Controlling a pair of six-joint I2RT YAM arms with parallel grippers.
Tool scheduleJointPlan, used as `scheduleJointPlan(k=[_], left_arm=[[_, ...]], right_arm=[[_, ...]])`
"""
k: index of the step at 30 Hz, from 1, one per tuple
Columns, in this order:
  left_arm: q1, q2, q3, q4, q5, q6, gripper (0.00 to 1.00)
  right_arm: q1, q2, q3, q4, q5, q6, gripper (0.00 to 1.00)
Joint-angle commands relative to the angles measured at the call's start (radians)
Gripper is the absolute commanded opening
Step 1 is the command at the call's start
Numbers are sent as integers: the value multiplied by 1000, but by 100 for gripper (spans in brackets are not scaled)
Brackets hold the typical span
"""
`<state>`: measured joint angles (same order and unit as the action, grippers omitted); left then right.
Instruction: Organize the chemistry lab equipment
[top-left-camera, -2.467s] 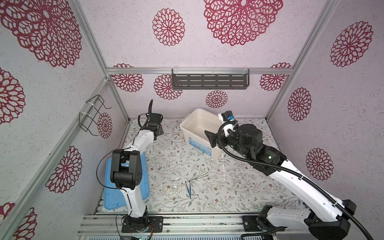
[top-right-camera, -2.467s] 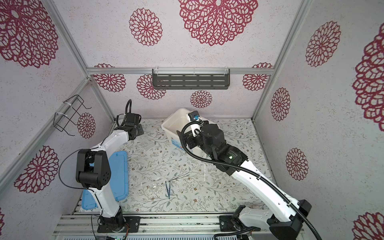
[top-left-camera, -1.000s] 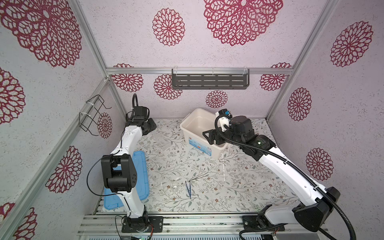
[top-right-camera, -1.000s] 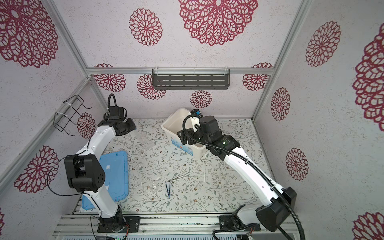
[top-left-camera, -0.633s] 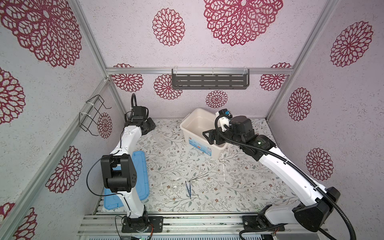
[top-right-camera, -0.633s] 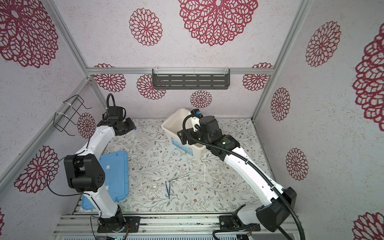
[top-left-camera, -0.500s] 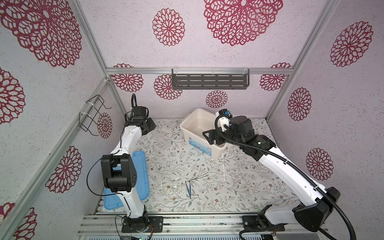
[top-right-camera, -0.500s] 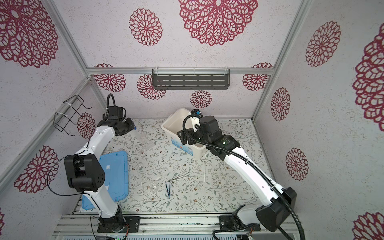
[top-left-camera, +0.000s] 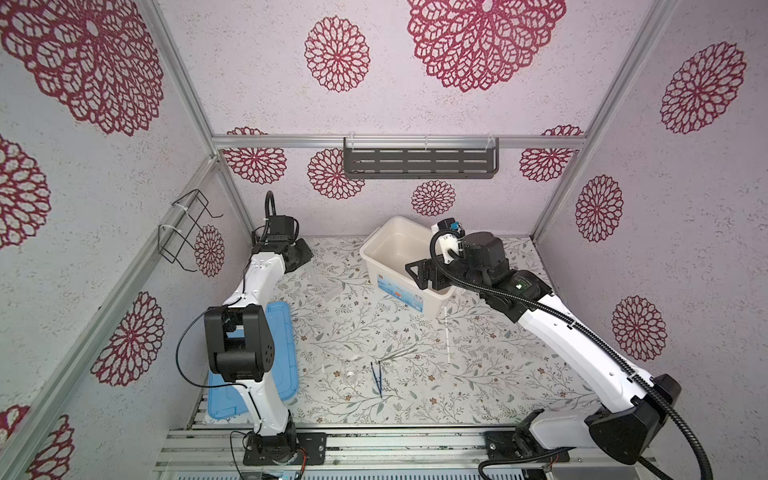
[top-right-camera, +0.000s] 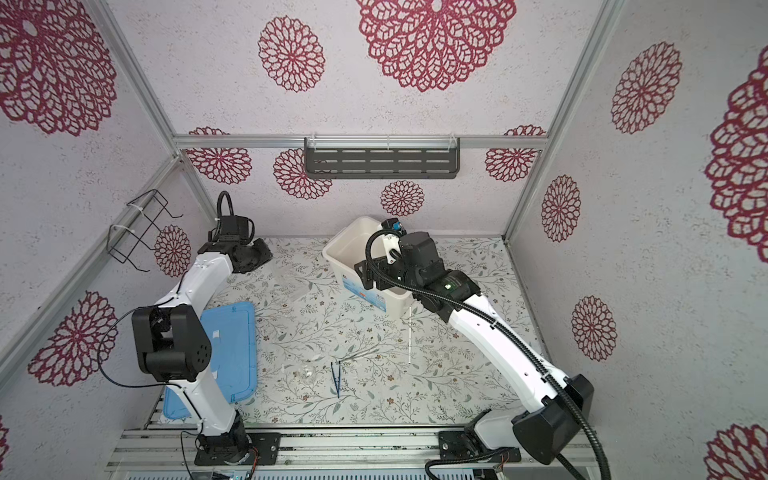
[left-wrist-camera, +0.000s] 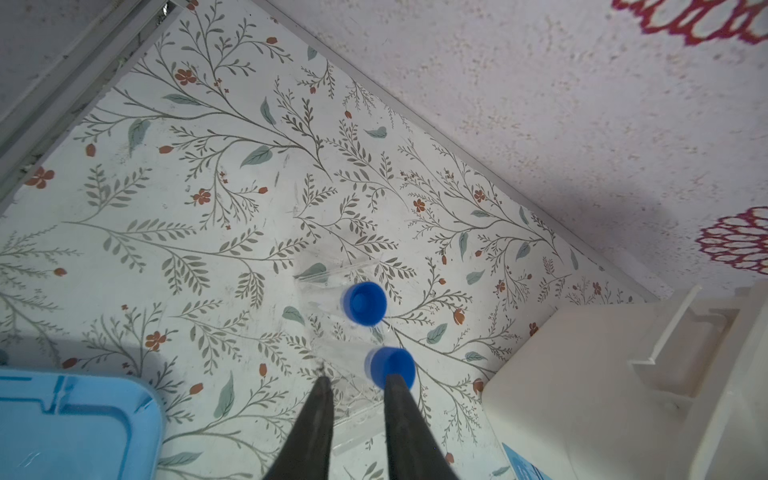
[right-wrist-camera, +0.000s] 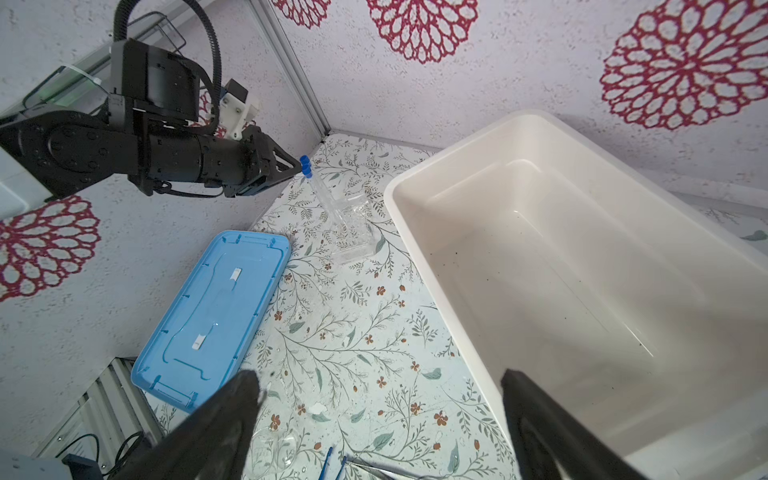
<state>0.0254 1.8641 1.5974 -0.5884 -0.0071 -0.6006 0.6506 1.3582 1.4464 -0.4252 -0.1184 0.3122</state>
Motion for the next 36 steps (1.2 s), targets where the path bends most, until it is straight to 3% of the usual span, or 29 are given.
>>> scheduleJointPlan(k=[1,16,36], left_arm=[[4,12,-25,-4,10,-7,25],[4,-40,-40,-2,16,-17,24],[1,-32,-4,47,51,-33,35]], right_arm=[[-6,-46,1,17,6,16,95],[-6,-63,-15,26,12,18,95],[-7,-63,-23,35,12,18,96]])
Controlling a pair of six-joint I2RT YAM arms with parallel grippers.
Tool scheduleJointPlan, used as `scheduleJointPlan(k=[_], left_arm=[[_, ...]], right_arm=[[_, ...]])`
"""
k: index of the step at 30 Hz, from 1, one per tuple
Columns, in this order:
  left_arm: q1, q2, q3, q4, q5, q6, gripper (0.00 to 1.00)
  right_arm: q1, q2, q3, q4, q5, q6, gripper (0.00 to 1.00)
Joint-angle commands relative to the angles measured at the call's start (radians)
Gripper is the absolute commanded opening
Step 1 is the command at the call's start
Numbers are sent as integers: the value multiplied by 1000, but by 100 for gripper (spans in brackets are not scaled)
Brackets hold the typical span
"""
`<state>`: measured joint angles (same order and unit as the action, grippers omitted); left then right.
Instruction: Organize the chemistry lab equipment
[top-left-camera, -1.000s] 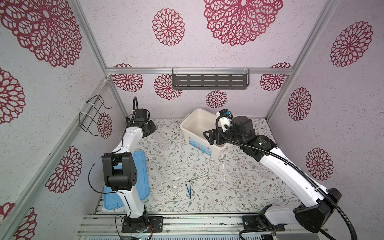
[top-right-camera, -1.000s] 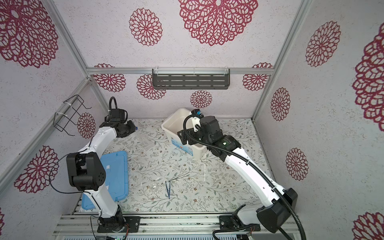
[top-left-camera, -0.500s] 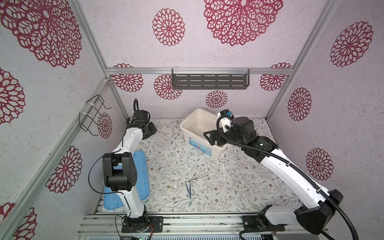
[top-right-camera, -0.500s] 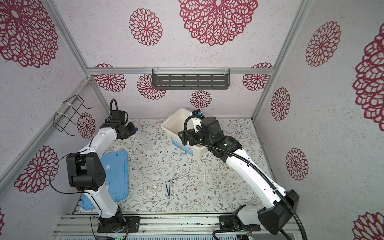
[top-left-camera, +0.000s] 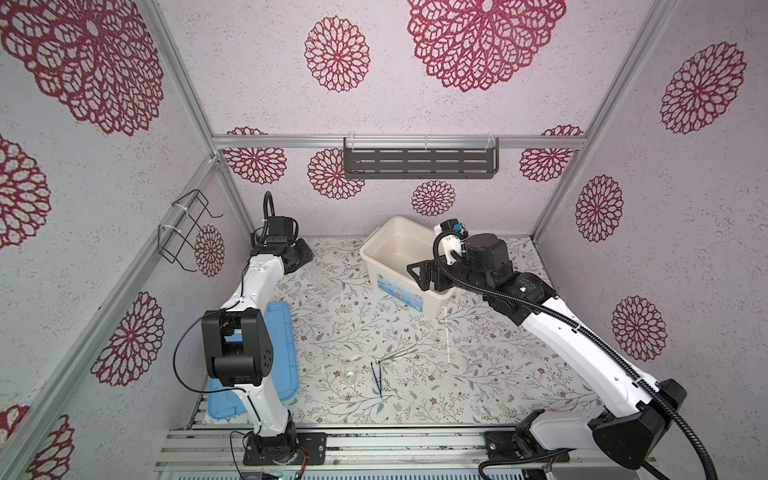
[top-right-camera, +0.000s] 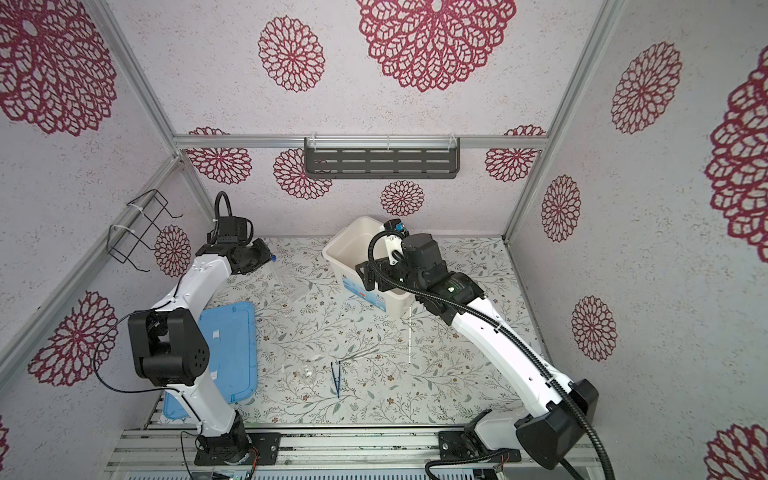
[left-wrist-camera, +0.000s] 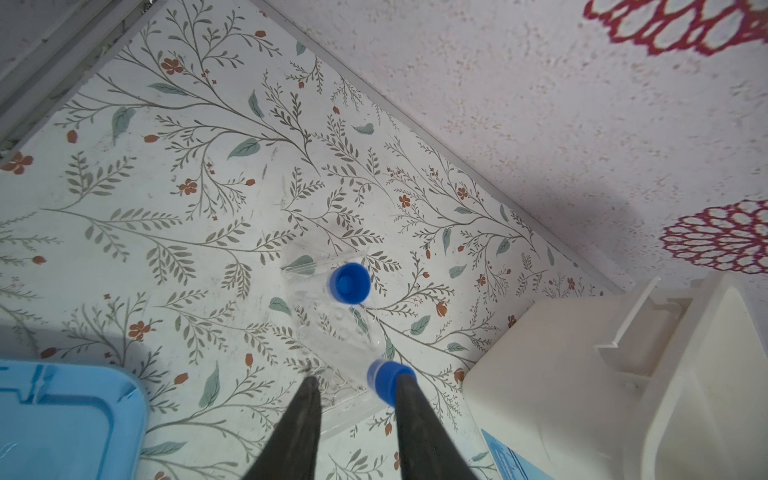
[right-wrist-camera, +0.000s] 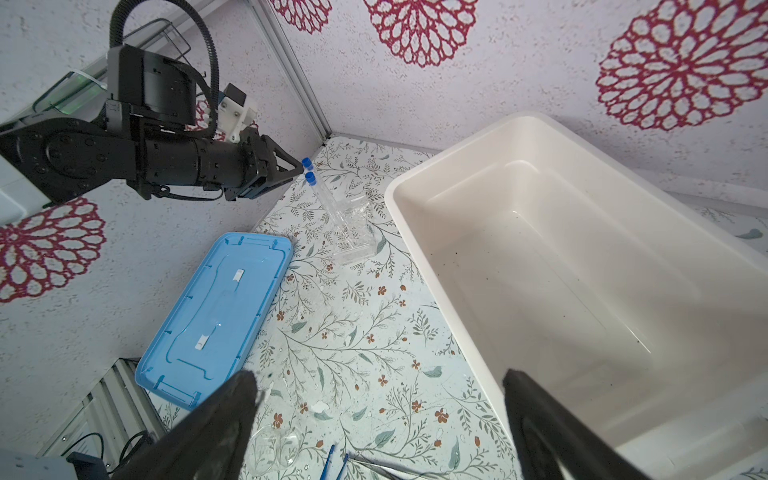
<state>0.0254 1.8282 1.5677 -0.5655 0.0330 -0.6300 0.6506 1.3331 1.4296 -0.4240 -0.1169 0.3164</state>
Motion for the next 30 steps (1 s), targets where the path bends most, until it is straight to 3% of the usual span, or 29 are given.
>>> scheduleJointPlan(k=[1,30], left_arm=[[0,7,25,27,11,-1,34],[7,25,15,12,-10,30,32]], right_arm=[[-8,-38,-6,33,10,13,96],[-8,-42,-6,36,17,10,96]])
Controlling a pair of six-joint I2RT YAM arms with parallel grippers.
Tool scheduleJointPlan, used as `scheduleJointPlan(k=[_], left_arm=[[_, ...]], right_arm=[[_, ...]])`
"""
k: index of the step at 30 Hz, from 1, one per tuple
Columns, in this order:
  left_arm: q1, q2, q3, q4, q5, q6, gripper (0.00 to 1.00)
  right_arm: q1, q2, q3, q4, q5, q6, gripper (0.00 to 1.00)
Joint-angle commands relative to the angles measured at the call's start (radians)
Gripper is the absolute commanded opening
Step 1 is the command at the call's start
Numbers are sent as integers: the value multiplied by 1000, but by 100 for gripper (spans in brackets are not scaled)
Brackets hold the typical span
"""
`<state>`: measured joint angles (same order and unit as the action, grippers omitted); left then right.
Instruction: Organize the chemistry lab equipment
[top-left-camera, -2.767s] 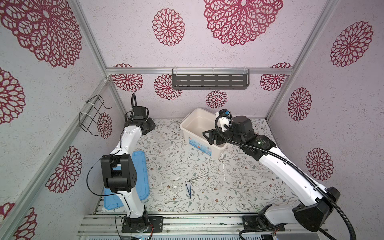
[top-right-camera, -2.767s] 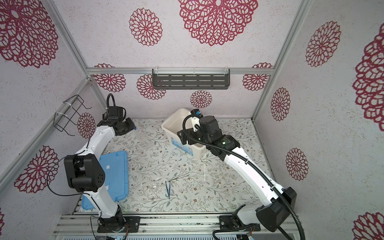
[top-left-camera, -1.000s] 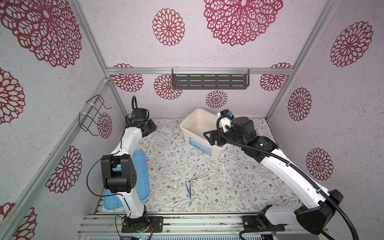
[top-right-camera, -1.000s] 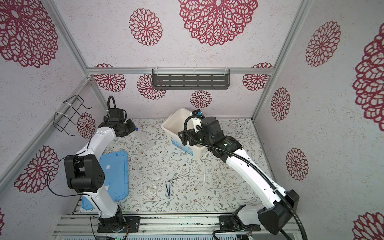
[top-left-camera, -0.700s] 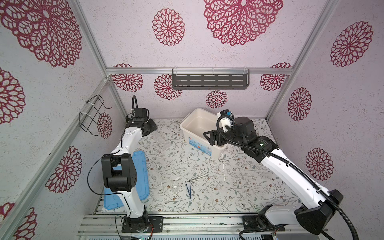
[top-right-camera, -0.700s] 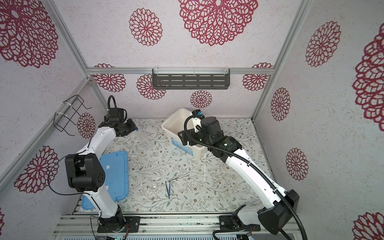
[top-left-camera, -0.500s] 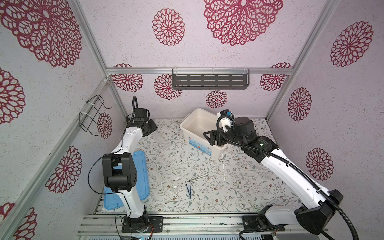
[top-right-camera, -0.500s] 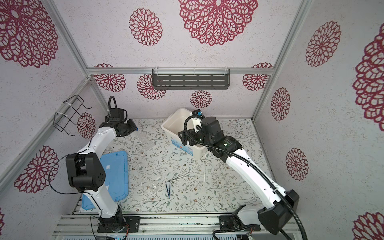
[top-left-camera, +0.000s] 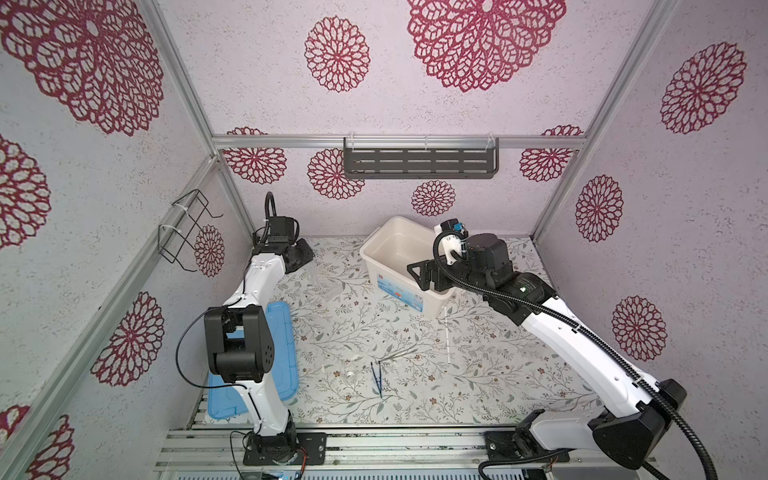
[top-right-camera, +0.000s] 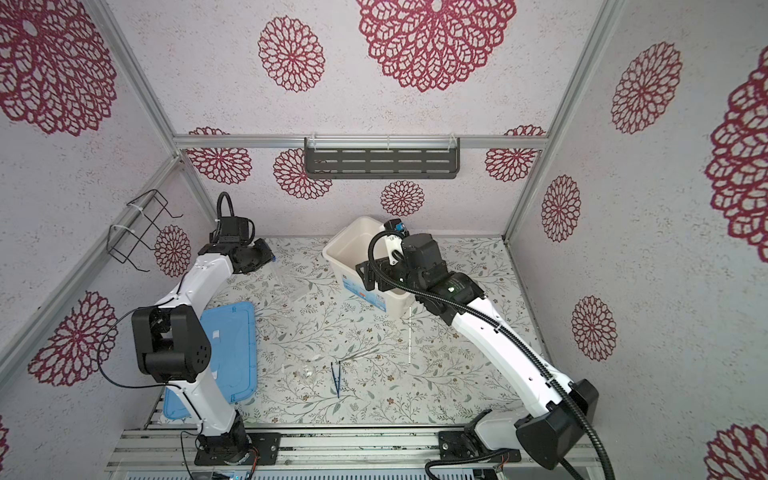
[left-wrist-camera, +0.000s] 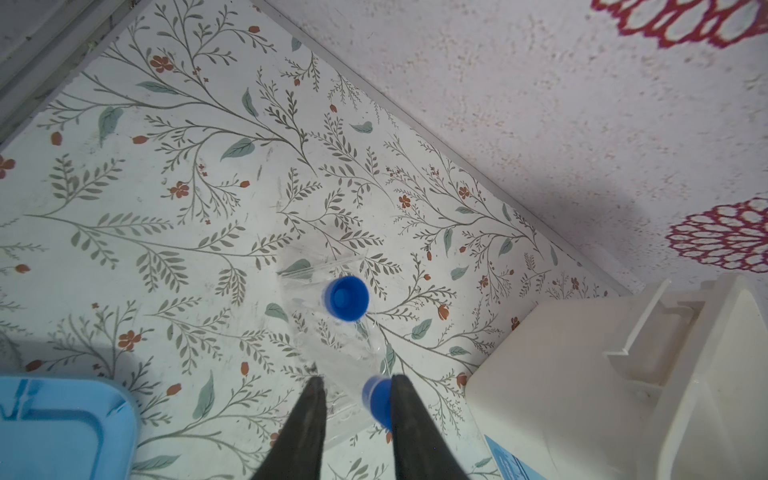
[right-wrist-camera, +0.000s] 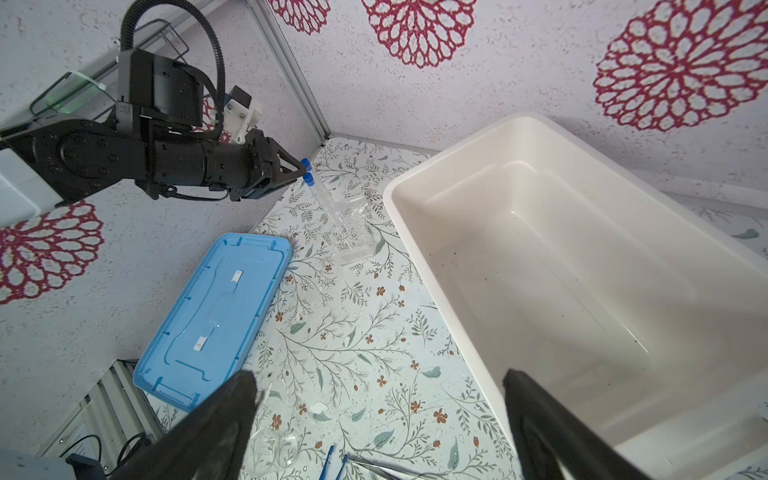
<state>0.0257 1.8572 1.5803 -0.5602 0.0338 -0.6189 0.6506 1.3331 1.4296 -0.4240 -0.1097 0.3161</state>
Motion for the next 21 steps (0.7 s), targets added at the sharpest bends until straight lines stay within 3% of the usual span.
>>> scheduleJointPlan(k=[1,21], left_arm=[[6,-3,5,7,-9,21,32],[10,4,-3,-10,-35,41,31]], right_arm=[[-8,-41,-7,37,8,11,96],[-8,-37,-11,41,7,15,96]])
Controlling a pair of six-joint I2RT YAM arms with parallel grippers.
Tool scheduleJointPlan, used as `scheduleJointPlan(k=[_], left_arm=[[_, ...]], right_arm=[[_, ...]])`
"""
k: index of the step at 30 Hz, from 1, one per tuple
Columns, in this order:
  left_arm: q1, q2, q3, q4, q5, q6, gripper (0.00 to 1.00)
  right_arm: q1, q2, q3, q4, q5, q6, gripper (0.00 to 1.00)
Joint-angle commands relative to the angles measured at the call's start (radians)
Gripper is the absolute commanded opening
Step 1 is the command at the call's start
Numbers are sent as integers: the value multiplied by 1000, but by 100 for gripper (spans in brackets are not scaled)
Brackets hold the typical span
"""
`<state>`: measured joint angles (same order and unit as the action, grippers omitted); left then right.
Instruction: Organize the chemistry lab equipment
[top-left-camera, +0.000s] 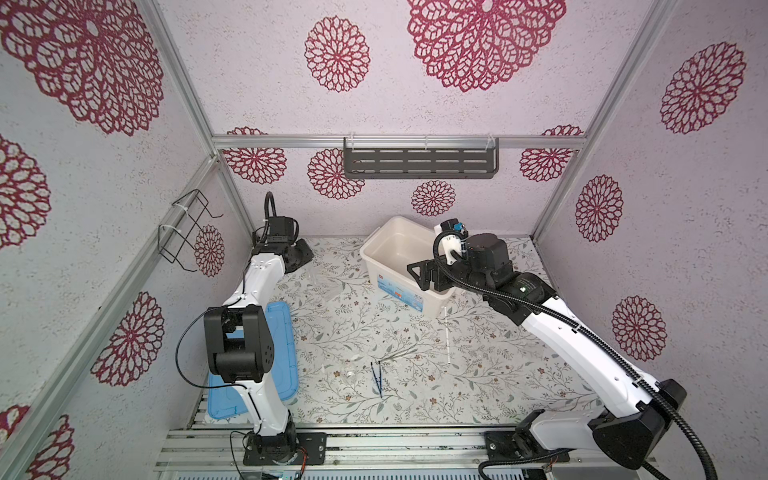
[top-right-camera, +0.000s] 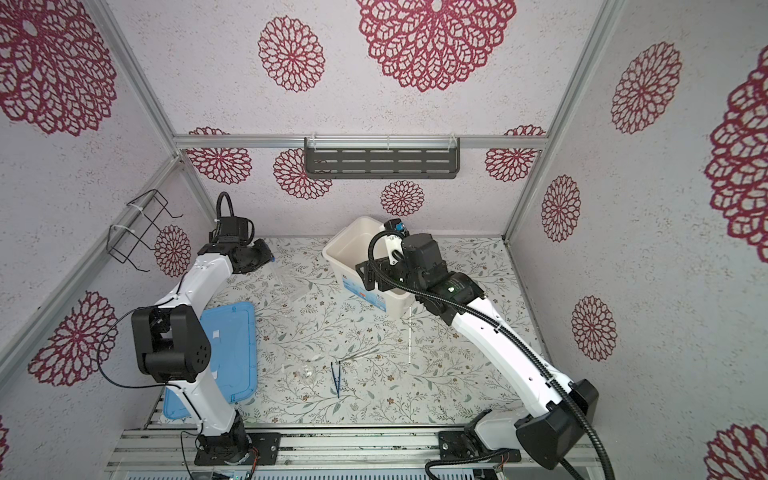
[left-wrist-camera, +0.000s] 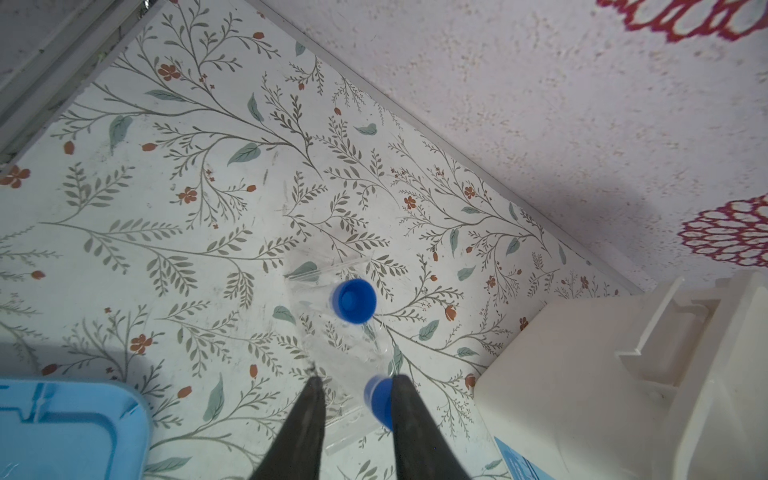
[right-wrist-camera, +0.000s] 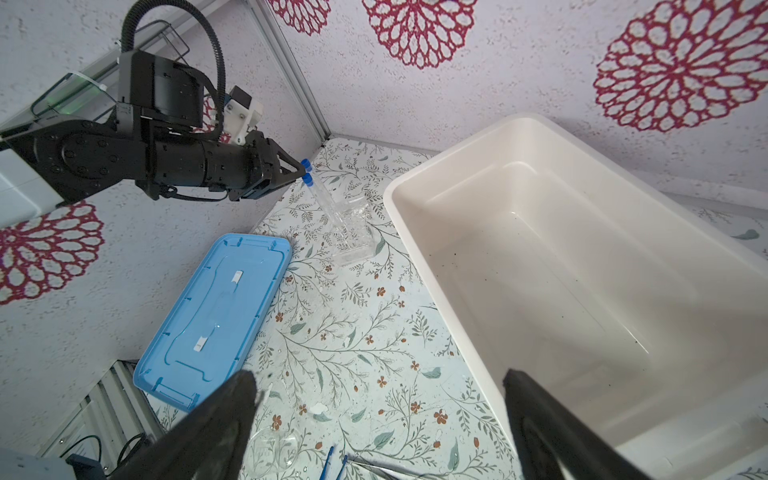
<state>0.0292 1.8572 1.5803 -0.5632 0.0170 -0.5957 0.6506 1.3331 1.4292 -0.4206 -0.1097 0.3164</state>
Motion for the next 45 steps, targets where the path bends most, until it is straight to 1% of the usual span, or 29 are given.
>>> scheduleJointPlan(k=[1,6,20,25,45], left_arm=[[6,4,-3,-8,-22,20,31],[6,0,-6,-12,-40,24,31],[7,-12,-6,-12,-40,21,30],[6,-22,3,-12,-37,17,33],[6,-105,35,-20,-20,10,34]], right_arm=[[-8,-38,-10,38,6,14,96],[-8,-37,-14,43,4,18,97],[-8,-44,-23,46,8,20,97],[-9,-46,-24,49,8,19,97],[-8,-45,-43,49,17,16,98]])
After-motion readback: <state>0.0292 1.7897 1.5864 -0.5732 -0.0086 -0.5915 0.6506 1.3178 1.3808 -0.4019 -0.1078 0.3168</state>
